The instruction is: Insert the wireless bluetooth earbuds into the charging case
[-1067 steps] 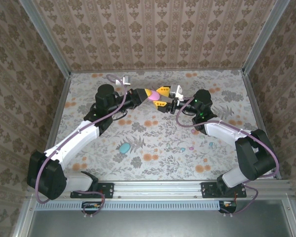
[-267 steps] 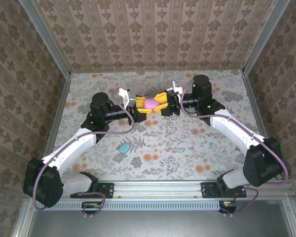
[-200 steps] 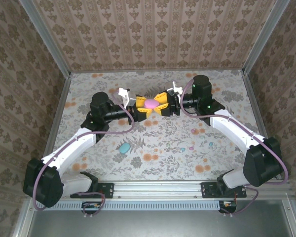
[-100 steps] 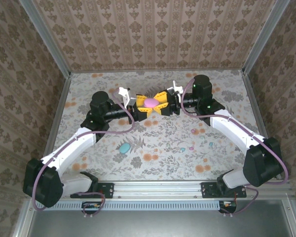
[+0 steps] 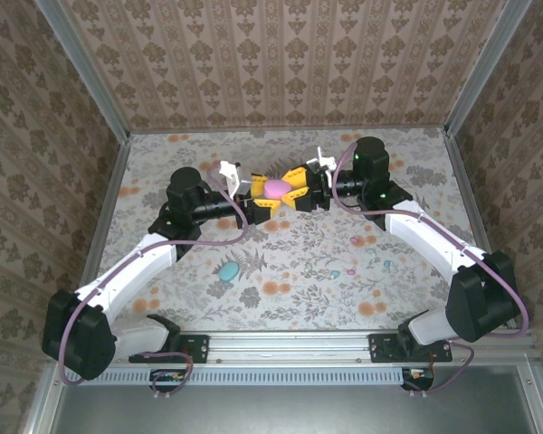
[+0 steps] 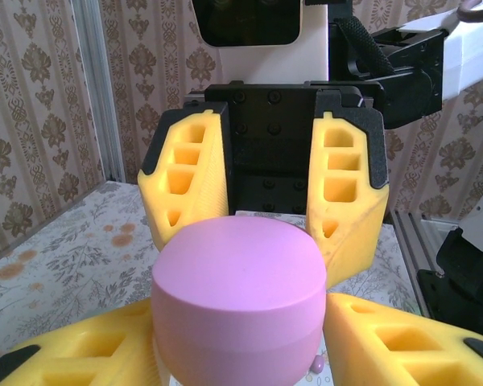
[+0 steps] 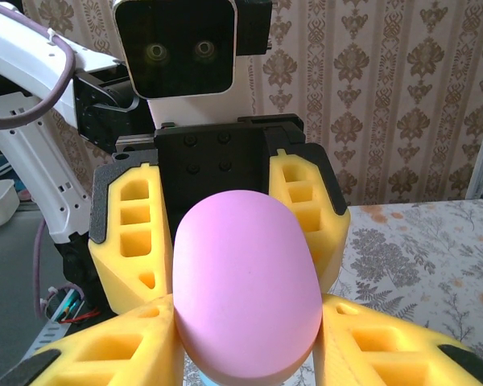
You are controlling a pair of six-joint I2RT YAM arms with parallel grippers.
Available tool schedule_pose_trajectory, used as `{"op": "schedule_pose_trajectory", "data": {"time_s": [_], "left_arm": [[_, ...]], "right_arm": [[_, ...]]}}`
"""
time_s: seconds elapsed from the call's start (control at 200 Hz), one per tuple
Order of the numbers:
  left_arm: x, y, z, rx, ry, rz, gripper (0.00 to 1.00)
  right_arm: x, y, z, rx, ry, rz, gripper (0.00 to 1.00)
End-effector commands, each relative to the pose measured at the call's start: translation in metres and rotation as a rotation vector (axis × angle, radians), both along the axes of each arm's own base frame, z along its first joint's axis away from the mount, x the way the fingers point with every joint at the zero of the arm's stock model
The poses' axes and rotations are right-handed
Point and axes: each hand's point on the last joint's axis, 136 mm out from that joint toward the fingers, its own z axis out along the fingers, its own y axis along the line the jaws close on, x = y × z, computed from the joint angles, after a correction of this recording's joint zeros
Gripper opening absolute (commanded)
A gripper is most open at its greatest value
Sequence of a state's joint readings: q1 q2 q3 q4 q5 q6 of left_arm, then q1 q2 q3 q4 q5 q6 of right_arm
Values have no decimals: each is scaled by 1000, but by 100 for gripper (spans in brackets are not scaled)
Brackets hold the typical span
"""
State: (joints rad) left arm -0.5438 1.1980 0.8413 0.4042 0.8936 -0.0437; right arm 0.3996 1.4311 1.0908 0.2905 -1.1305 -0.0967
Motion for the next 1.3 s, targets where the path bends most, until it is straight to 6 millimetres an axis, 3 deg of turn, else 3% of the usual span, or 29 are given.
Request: {"op": "schedule_pose_trajectory", "data": {"time_s": [0.0,0.375,0.96,1.295], "left_arm": [[-6,-2,18,-24,-56,-25,49],[-8,-2,23,-50,-52,-33,51],[-4,-4,15,-17,-43,-20,56],[-8,-4,20,-31,-45,-35,46]], "right_arm": [[-2,-1,6,14,-34,-4,42],[-3,-2,3,10,-64,-13,42],[-4,-3,9,32,-69,-15,42],[-2,-4,5,23,-65,-28,42]]}}
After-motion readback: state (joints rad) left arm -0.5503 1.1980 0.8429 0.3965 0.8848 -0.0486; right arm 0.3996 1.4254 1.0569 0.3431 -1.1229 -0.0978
